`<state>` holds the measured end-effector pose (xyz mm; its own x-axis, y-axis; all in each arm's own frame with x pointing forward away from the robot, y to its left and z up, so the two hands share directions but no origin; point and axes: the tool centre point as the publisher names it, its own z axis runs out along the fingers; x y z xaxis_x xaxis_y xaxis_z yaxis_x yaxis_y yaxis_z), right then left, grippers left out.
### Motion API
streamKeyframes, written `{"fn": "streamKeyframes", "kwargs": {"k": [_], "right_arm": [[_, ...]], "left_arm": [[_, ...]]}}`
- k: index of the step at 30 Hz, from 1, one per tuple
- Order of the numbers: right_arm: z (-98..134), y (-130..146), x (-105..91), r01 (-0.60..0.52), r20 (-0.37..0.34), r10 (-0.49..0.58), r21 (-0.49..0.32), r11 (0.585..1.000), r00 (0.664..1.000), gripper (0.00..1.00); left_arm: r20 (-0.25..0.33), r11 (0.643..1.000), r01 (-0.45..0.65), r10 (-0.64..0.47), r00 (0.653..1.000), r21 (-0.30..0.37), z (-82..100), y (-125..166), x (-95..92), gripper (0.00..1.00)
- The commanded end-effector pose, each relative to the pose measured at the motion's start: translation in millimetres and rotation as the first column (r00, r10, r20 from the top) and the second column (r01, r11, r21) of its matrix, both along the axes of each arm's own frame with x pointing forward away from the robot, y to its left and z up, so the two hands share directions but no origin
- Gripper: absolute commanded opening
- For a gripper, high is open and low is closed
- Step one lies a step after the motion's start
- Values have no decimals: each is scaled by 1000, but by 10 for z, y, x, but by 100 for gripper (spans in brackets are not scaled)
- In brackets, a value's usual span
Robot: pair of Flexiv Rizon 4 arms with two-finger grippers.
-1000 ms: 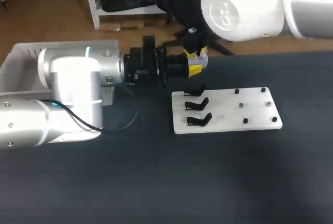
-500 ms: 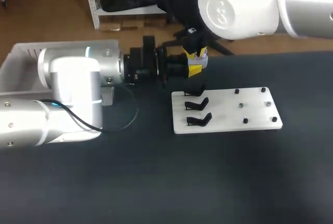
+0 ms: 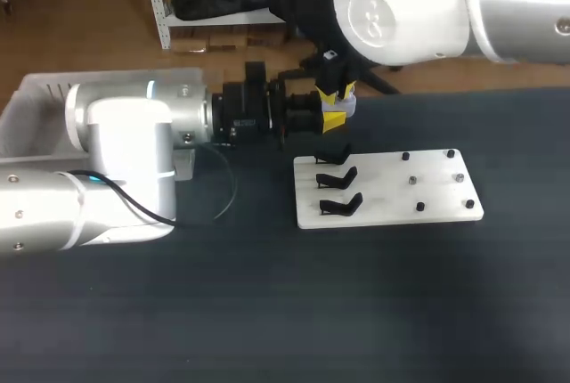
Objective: Pick up each earbud case from the left stands, insert the matching earbuds, close the lid, and place the case in the box.
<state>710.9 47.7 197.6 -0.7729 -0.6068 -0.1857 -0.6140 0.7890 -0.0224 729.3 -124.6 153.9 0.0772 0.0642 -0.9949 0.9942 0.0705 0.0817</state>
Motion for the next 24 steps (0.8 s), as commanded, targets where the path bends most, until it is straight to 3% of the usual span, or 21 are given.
{"fn": "streamKeyframes", "kwargs": {"k": [1,4,5,7,8,24], "right_arm": [[-28,3,24,-1,-1,1,-10,1000,1000,0],[-36,6,36,-8,0,8,-23,1000,1000,0],[-36,8,37,-12,0,12,-27,1000,1000,4],[-36,11,38,-16,2,16,-36,999,1000,24],[-36,11,38,-17,2,17,-37,999,1000,27],[-4,4,48,-19,12,19,-36,999,1000,31]], "left_arm": [[5,1000,-7,7,1000,-5,7,-2,-18,0],[5,1000,-7,7,1000,-5,7,-2,-18,0],[5,1000,-7,7,1000,-5,7,-2,-18,0],[5,1000,-7,7,1000,-5,7,-2,-18,0],[5,1000,-7,7,1000,-5,7,-2,-18,0],[5,1000,-7,7,1000,-5,7,-2,-18,0]]}}
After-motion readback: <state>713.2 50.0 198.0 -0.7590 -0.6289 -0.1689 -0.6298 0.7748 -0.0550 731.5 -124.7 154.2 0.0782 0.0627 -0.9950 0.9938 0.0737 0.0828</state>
